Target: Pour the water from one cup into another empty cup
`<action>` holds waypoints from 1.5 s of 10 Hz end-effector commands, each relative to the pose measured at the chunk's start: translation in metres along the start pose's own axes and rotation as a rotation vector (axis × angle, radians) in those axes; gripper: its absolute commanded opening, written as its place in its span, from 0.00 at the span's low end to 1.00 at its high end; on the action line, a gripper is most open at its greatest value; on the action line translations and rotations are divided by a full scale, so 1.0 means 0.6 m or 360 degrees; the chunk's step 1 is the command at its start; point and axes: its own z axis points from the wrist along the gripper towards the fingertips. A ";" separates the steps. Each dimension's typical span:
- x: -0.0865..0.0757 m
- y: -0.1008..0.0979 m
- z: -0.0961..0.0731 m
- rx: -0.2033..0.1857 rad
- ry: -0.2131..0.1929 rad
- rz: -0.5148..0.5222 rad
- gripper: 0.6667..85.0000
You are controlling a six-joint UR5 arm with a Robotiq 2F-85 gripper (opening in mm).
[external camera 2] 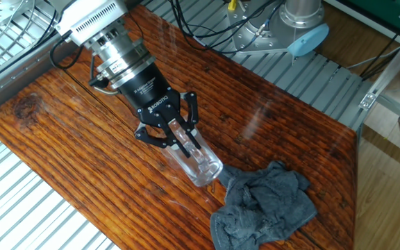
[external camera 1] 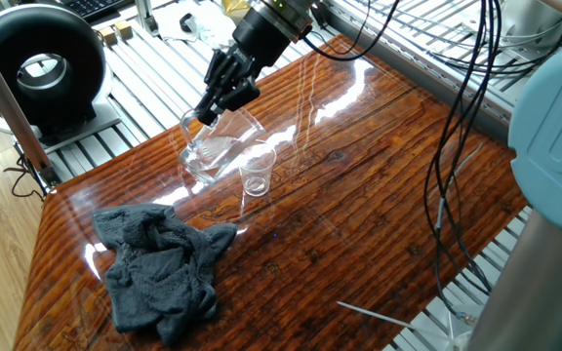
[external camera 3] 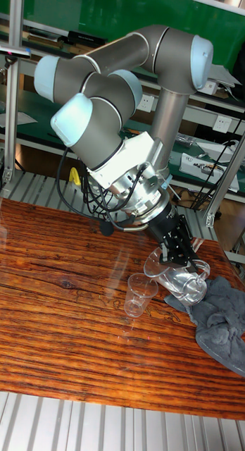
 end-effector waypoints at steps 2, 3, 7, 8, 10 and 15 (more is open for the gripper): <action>-0.011 -0.008 0.005 -0.0008 -0.0067 -0.0045 0.00; -0.010 -0.010 0.006 -0.0010 -0.0074 -0.0057 0.00; -0.015 -0.014 0.014 -0.0024 -0.0132 -0.0111 0.00; -0.018 -0.014 0.013 -0.0025 -0.0147 -0.0115 0.00; -0.024 -0.012 0.010 -0.0033 -0.0175 -0.0132 0.00; -0.023 -0.005 -0.007 -0.0065 -0.0228 -0.0178 0.00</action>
